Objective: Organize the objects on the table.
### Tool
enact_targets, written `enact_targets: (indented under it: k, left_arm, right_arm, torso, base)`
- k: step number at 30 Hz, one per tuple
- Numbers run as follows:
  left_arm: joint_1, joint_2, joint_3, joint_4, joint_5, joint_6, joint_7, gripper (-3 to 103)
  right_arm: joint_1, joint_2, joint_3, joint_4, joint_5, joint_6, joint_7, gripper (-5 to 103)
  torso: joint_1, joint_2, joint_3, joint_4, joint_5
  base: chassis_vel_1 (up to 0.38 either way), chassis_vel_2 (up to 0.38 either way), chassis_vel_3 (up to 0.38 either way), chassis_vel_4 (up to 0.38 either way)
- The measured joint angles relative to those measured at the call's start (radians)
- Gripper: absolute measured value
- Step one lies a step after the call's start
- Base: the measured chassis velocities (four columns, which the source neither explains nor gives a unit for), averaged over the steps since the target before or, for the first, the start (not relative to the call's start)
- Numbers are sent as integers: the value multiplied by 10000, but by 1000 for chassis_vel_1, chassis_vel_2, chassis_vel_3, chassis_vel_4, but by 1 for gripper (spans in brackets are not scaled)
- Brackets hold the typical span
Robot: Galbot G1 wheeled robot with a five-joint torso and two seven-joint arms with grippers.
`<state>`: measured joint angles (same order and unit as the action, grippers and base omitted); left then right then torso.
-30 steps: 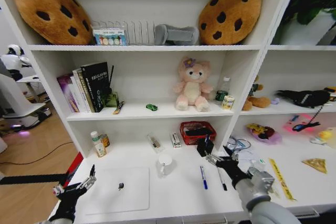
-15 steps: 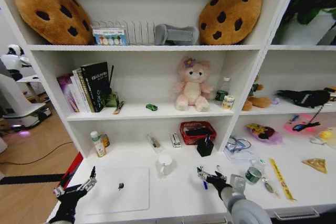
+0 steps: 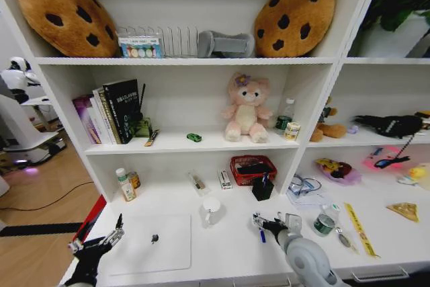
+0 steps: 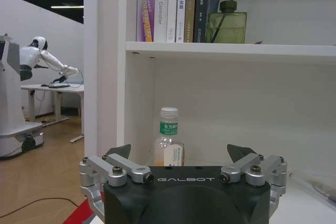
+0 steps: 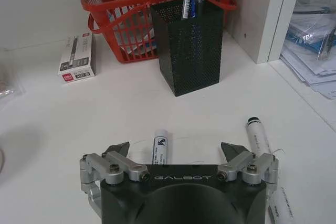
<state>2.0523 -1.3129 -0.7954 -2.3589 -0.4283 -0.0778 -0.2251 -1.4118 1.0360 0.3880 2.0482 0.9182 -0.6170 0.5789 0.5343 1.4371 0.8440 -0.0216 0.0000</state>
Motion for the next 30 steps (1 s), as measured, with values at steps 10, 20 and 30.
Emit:
enact_targets:
  k: [10,20,30]
  left_arm:
    - [-56,-19,-38,11,-2,18,-47,100]
    - [-227,18,10,17,-60,148,-172,100]
    - [-205,-43,15,64,-119,143,-174,100]
  right_arm:
    - [295,-112,-193,-412,5,39,-69,68]
    - [346,-114,-353,-317,-14,26,-115,28]
    - [315,-230,-216,-141,-599,316,-367,12]
  torso:
    - [-1,1,-1,-1,-3]
    - [0,1,0,0,2]
    - [0,0,0,0,1]
  base:
    - [0,0,0,0]
    - [0,0,0,0]
    - [0,0,0,0]
